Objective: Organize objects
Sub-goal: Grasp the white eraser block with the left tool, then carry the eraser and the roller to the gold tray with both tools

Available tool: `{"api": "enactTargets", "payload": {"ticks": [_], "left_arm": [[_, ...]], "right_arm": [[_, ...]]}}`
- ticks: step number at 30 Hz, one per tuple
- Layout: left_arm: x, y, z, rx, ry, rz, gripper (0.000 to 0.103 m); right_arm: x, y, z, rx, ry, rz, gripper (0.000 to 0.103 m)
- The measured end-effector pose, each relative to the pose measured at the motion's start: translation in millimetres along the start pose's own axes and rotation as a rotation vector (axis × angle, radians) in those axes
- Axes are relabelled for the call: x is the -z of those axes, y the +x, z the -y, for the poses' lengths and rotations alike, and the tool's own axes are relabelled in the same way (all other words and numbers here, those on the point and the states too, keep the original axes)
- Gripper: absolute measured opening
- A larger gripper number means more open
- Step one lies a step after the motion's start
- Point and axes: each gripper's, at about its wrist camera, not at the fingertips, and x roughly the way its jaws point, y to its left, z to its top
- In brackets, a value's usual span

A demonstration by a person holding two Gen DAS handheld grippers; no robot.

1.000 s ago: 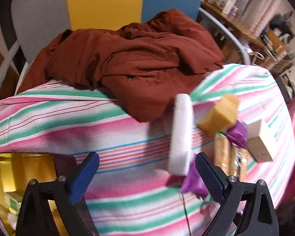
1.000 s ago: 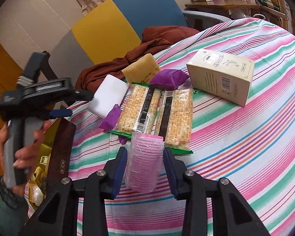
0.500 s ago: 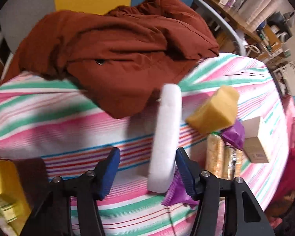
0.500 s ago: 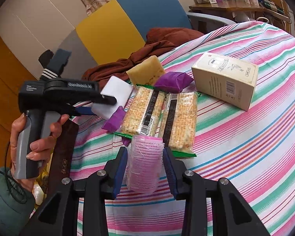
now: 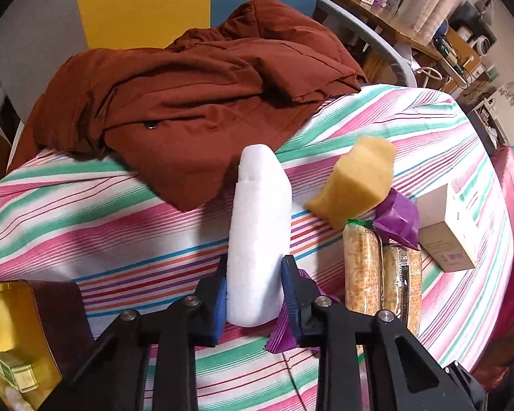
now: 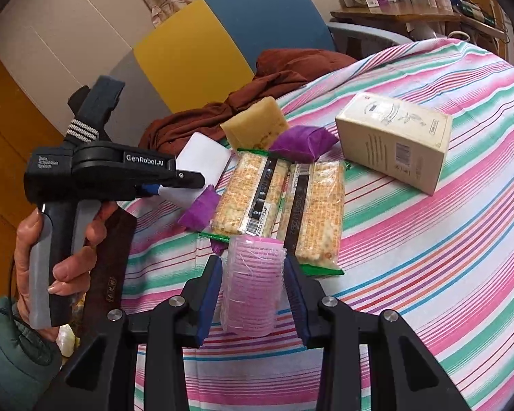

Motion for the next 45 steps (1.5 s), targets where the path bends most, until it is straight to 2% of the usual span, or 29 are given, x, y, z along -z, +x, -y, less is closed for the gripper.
{"api": "enactTargets", "payload": {"ticks": [3, 6, 10, 11, 13, 18, 25, 31, 35, 40, 42, 45], "left_arm": [[-1.8, 3.3, 2.2, -0.003, 0.003, 0.001, 0.027], [-0.2, 1.9, 2.1, -0.004, 0.004, 0.003, 0.027], [-1.2, 3.3, 4.1, -0.009, 0.012, 0.002, 0.027], [-3.1, 5.5, 6.8, -0.009, 0.011, 0.003, 0.027], [-4.8, 7.2, 9.0, -0.008, 0.007, 0.009, 0.025], [-3.6, 8.0, 8.5, 0.001, 0.004, 0.021, 0.024], [0.2, -1.2, 4.1, -0.004, 0.001, 0.042, 0.022], [9.3, -28.4, -3.4, -0.009, 0.005, 0.082, 0.021], [28.9, -63.3, -25.3, -0.012, -0.009, 0.118, 0.021], [70.6, -118.2, -71.8, -0.075, -0.024, 0.181, 0.021], [92.0, -137.8, -100.2, -0.13, -0.035, 0.195, 0.021], [124.0, -156.8, -138.9, -0.263, -0.039, 0.202, 0.021]], "right_arm": [[-0.9, 1.1, 3.0, -0.03, 0.032, -0.002, 0.04], [-2.0, 12.0, 0.8, -0.008, 0.027, -0.049, 0.046], [0.2, 12.7, -6.3, 0.009, -0.007, -0.041, 0.054], [0.5, 11.8, -7.4, 0.0, -0.016, -0.031, 0.053], [0.0, 15.8, -7.8, 0.016, -0.023, -0.039, 0.038], [-0.1, 16.6, -15.4, 0.039, -0.084, -0.045, 0.037], [-2.7, 4.7, -6.3, 0.003, -0.041, -0.014, 0.037], [-6.5, -13.3, -8.1, -0.024, -0.028, 0.017, 0.037], [-9.3, -25.4, -25.6, -0.045, -0.06, 0.036, 0.037], [-11.1, -37.8, -77.0, -0.091, -0.169, 0.043, 0.037], [-9.8, -37.0, -101.2, -0.114, -0.217, 0.039, 0.037], [-8.6, -26.8, -143.8, -0.155, -0.281, 0.024, 0.037]]}}
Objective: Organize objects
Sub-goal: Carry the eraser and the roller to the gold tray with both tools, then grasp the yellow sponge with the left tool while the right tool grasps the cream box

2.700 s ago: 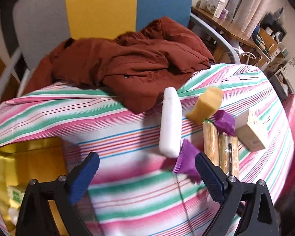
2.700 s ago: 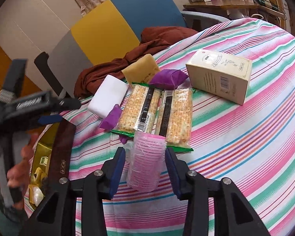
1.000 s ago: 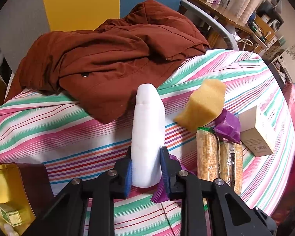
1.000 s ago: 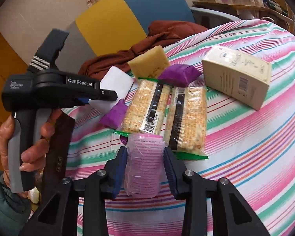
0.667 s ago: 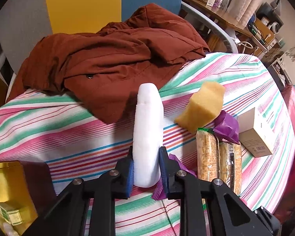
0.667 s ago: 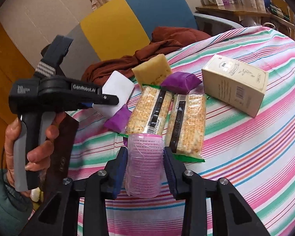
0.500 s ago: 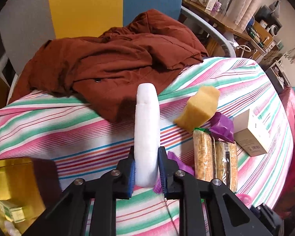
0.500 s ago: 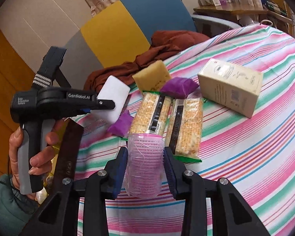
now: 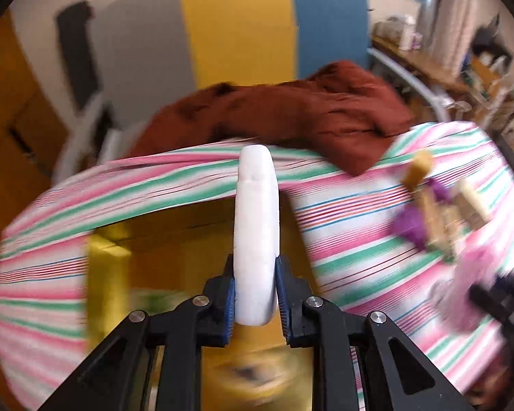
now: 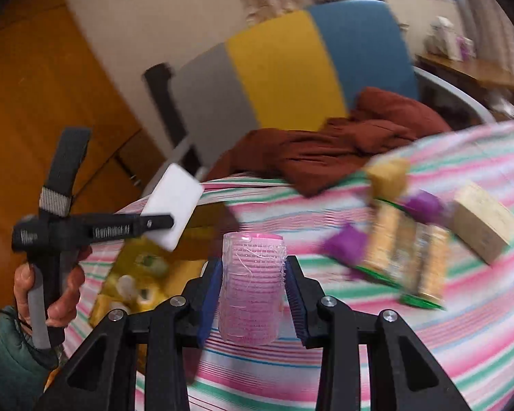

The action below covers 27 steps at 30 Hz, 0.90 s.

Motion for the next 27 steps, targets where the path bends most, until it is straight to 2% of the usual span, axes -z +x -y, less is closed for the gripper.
{"api": "enactTargets", "payload": {"ticks": [2, 6, 8, 9, 12, 13, 17, 18, 22, 27], "left_arm": [[16.1, -1.8, -27.4, -0.075, -0.006, -0.015, 0.022], [37.7, 2.9, -56.7, -0.179, -0.02, -0.052, 0.025], [44.8, 1.7, -65.8, -0.187, -0.044, -0.058, 0.028], [48.1, -0.2, -70.1, -0.198, -0.053, -0.051, 0.031], [53.5, -3.3, -79.9, -0.228, -0.08, -0.03, 0.053], [54.6, -3.9, -82.1, -0.231, -0.09, -0.025, 0.054], [57.9, -11.7, -78.5, -0.22, -0.081, -0.017, 0.055], [57.6, -13.6, -75.7, -0.214, -0.078, -0.01, 0.058], [56.5, -26.6, -55.8, -0.166, -0.064, 0.03, 0.075], [42.6, -27.7, -12.0, -0.045, -0.031, 0.019, 0.077]], "right_arm": [[-5.9, 15.3, -29.5, -0.027, -0.057, -0.016, 0.037], [-10.4, 62.8, -83.9, -0.072, -0.164, -0.124, 0.04], [-7.0, 81.0, -102.8, -0.055, -0.207, -0.161, 0.047], [-3.6, 84.1, -111.1, -0.037, -0.231, -0.166, 0.049], [3.1, 78.1, -122.5, -0.038, -0.282, -0.144, 0.052], [4.4, 74.2, -121.2, -0.037, -0.285, -0.137, 0.053], [8.6, 46.3, -90.6, -0.008, -0.243, -0.098, 0.054], [11.9, 36.9, -83.5, 0.015, -0.24, -0.094, 0.055], [30.8, -5.1, -15.3, 0.189, -0.226, -0.08, 0.055], [36.5, -55.1, 88.4, 0.396, -0.136, -0.096, 0.055]]}}
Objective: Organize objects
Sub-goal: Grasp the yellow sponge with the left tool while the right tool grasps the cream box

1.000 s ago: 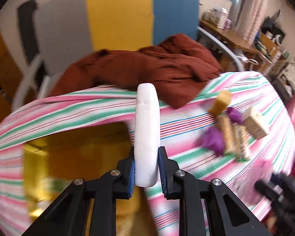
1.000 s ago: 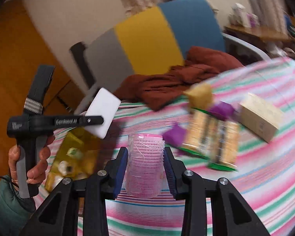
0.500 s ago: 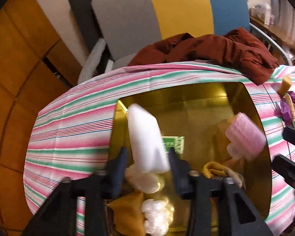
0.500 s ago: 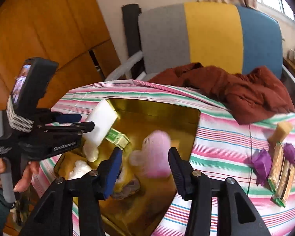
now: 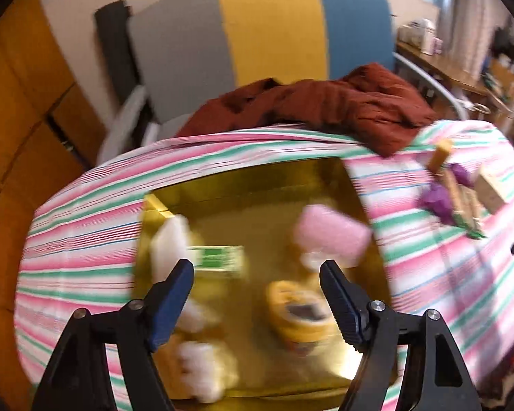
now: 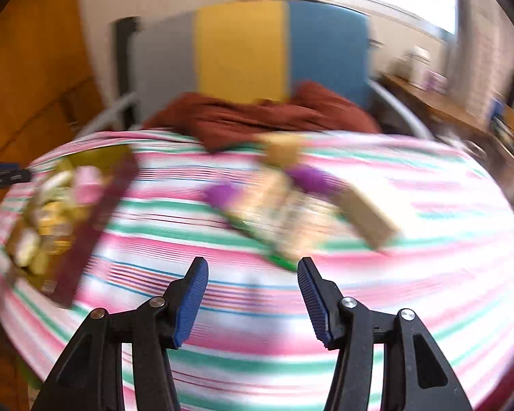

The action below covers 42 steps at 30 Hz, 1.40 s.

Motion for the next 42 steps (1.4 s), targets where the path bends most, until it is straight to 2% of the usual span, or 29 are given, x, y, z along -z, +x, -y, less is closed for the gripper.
{"api": "enactTargets", "payload": {"ticks": [2, 4, 7, 10, 16, 20, 24, 28, 29, 32, 36, 38, 39, 42], "left_arm": [[-5.9, 0.3, 19.7, 0.038, 0.014, -0.006, 0.077], [-11.0, 3.8, 36.4, 0.067, 0.023, -0.017, 0.077], [-19.0, 9.8, 63.0, 0.097, 0.042, -0.035, 0.077], [-23.5, 14.4, 93.3, 0.087, 0.093, -0.04, 0.077], [-31.1, 23.9, 139.7, 0.099, 0.169, -0.045, 0.077], [-34.9, 33.9, 160.5, 0.112, 0.196, -0.062, 0.078], [-40.0, 46.7, 175.9, 0.101, 0.216, -0.079, 0.079], [-53.5, 57.5, 192.3, 0.098, 0.248, -0.085, 0.079], [-60.2, 60.6, 198.6, 0.095, 0.265, -0.078, 0.079], [-78.4, 67.2, 216.9, 0.099, 0.316, -0.061, 0.082], [-105.2, 80.6, 244.3, 0.09, 0.399, -0.039, 0.082], [-119.4, 91.1, 256.5, 0.061, 0.425, -0.034, 0.083], [-125.0, 95.1, 260.6, 0.051, 0.433, -0.028, 0.083], [-141.7, 109.4, 269.2, 0.056, 0.437, -0.044, 0.083]], "right_arm": [[3.7, -3.8, 42.7, 0.054, 0.056, 0.003, 0.055], [4.7, -2.7, 75.0, 0.097, 0.081, -0.01, 0.06], [4.1, 4.7, 97.0, 0.129, 0.073, -0.016, 0.062], [1.1, 6.2, 108.8, 0.111, 0.032, -0.003, 0.062], [-25.7, 29.0, 117.9, 0.025, -0.096, -0.031, 0.062], [-39.8, 51.3, 119.9, -0.048, -0.13, -0.062, 0.062], [-53.3, 70.8, 114.4, -0.036, -0.224, -0.077, 0.063], [-62.4, 97.9, 110.7, -0.045, -0.296, -0.15, 0.064], [-63.2, 102.7, 109.2, -0.026, -0.319, -0.152, 0.069], [-67.9, 113.1, 107.8, 0.018, -0.359, -0.161, 0.071], [-75.7, 121.8, 111.6, 0.024, -0.374, -0.184, 0.07], [-80.0, 115.8, 111.1, 0.048, -0.411, -0.146, 0.07], [-82.0, 113.4, 111.0, 0.042, -0.42, -0.136, 0.07], [-84.8, 123.4, 111.3, -0.005, -0.432, -0.211, 0.071]]}}
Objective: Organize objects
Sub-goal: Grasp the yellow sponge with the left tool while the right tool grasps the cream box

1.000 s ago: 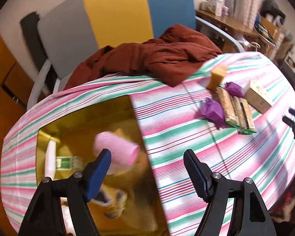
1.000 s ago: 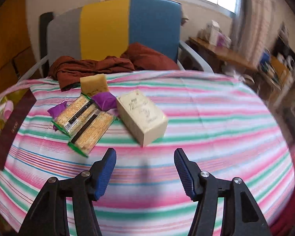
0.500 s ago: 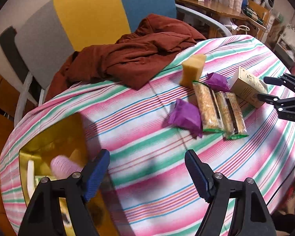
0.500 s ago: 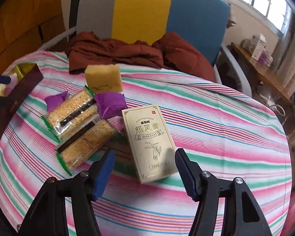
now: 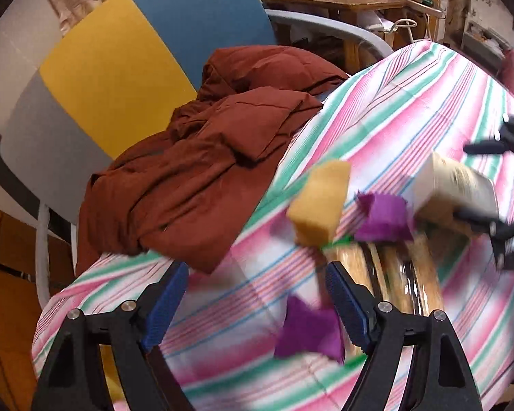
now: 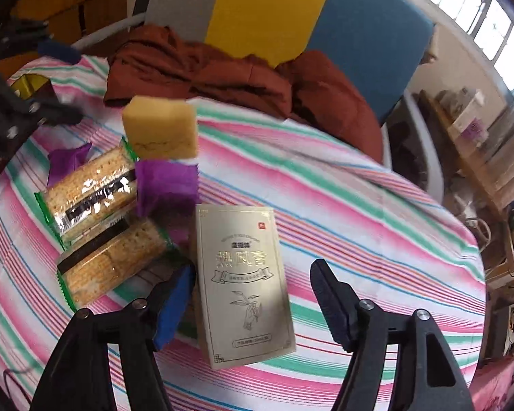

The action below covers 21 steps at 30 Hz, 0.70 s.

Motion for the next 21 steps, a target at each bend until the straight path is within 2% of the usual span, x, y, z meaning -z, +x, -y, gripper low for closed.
{"api": "enactTargets", "payload": {"ticks": [2, 6, 7, 8, 10, 12, 15, 18, 21], "left_arm": [[-10.7, 7.5, 1.9, 0.022, 0.009, -0.004, 0.083], [-22.0, 18.5, 9.7, -0.032, 0.077, -0.005, 0.083], [-24.7, 20.8, 10.8, -0.036, 0.091, -0.009, 0.083], [-27.8, 23.0, 11.4, -0.033, 0.098, -0.01, 0.083], [-32.8, 26.7, 12.9, -0.022, 0.106, -0.016, 0.083], [-39.9, 32.4, 15.1, -0.036, 0.112, -0.02, 0.083], [-49.2, 44.0, 17.6, 0.001, 0.111, -0.055, 0.083], [-52.4, 52.3, 21.9, -0.003, 0.123, -0.074, 0.082], [-53.7, 52.8, 23.2, 0.016, 0.11, -0.068, 0.068]], "right_arm": [[1.2, 8.6, -3.0, -0.012, -0.03, -0.041, 0.071], [4.9, 19.0, -3.5, -0.012, -0.045, -0.061, 0.07], [6.4, 19.5, 0.0, -0.053, -0.016, -0.059, 0.067], [8.6, 19.3, 2.8, -0.091, 0.015, -0.05, 0.056], [11.6, 19.2, 8.2, -0.127, 0.06, -0.044, 0.051], [13.4, 17.5, 7.9, -0.116, 0.062, -0.035, 0.051], [15.3, 15.8, 7.8, -0.119, 0.075, -0.029, 0.051], [16.4, 13.7, 5.7, -0.123, 0.082, -0.026, 0.051], [18.4, 10.4, 2.4, -0.124, 0.083, -0.011, 0.051]]}}
